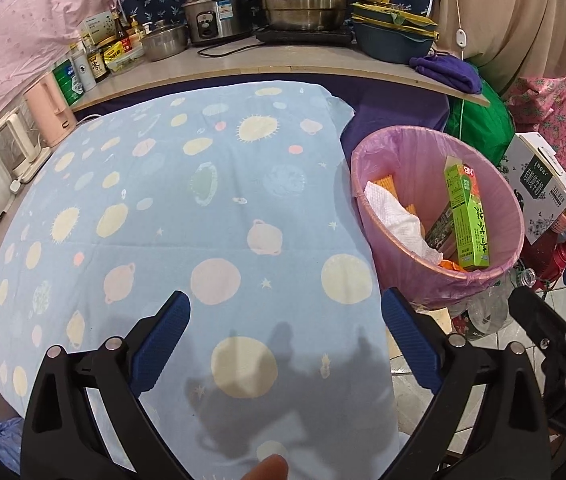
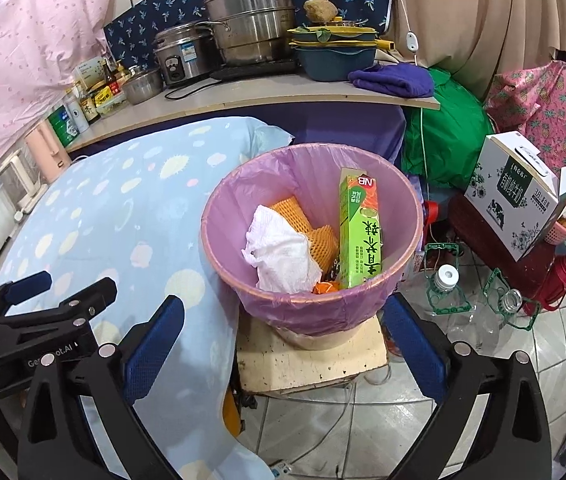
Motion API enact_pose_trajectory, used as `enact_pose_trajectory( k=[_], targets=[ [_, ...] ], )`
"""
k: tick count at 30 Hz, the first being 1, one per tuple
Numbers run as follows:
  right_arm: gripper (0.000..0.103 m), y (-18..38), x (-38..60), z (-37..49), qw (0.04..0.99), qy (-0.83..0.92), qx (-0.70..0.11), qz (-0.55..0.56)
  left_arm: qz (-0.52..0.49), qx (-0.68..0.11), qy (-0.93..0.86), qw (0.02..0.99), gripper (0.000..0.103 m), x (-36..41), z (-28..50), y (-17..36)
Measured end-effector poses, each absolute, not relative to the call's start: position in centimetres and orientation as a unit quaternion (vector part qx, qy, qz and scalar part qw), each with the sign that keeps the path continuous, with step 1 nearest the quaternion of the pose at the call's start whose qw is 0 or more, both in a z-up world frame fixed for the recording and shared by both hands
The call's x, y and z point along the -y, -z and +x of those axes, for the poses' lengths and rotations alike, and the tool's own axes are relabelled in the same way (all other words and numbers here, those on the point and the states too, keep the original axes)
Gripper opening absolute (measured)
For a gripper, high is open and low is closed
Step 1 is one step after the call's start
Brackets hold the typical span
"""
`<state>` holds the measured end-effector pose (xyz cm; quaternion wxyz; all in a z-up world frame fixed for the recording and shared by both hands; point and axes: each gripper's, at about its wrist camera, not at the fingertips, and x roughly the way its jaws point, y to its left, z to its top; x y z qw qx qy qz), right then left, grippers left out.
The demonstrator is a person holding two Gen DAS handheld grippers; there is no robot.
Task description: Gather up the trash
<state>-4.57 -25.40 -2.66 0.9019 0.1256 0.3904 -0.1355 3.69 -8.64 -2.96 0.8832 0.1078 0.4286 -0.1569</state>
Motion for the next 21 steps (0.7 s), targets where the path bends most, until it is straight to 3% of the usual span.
enact_pose_trajectory(
  k=[21],
  targets=[
    [0.097,1.6,25.1,-6.7,0.899,0.150,-0.395,0.116,0.135,-0.426,0.167,0.879,0.092,9.0,1.0,2.2]
  ],
)
